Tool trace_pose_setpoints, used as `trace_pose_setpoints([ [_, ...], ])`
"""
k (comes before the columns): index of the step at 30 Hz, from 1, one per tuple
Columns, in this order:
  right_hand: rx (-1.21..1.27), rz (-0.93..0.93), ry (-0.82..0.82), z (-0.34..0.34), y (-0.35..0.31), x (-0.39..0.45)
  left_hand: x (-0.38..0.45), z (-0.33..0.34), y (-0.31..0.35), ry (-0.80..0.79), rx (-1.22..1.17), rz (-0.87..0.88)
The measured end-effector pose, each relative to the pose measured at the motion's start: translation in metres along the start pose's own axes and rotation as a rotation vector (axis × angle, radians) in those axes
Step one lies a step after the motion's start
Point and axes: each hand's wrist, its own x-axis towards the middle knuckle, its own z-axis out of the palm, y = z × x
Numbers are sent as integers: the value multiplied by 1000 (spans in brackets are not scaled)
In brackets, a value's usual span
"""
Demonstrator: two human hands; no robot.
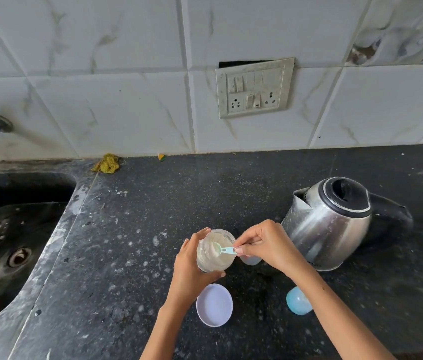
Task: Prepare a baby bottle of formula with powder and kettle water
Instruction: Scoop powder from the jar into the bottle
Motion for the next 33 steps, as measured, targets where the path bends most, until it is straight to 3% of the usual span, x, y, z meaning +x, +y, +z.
trace_pose_setpoints([
  [8, 200, 61, 45, -2, 6, 0, 5, -7, 3, 32, -107, -134],
  [16, 254, 71, 77, 7, 2, 11, 2, -8, 7, 42, -44, -132],
  [28, 396, 64, 278, -20, 30, -34, -28, 17, 68, 318, -106, 115],
  [33, 458, 70, 382, -37, 43, -53, -29, 56, 78, 185, -195, 79],
])
